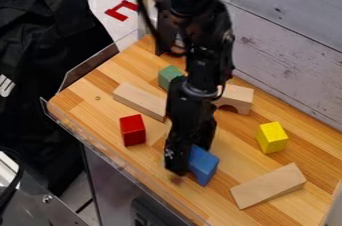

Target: Move the blue arch in the middle

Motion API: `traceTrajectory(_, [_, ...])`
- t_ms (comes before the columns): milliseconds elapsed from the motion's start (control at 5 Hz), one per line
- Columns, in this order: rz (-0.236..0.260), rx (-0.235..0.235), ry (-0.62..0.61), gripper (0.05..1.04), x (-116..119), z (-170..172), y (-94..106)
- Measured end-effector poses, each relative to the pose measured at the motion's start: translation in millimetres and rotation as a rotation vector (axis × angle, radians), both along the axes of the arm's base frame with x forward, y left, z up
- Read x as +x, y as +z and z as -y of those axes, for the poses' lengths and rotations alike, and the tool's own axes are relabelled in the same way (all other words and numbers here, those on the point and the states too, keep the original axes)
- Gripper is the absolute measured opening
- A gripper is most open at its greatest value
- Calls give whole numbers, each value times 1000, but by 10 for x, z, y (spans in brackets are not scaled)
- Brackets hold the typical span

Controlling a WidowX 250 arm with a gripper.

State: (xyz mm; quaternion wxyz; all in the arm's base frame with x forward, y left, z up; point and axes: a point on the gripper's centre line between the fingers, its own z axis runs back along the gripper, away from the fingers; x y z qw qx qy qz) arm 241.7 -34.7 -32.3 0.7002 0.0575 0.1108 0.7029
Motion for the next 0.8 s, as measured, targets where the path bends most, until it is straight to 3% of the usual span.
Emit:
traceTrajectory(200, [-9, -4, -23, 967, -54, -5, -22])
traceTrajectory(400, [19, -13, -58, 698, -45, -11, -29])
traceTrajectory(600, [36, 1, -77, 608, -87, 2, 22])
traceTrajectory(800, [155, 50, -109, 608, 52, 57, 303])
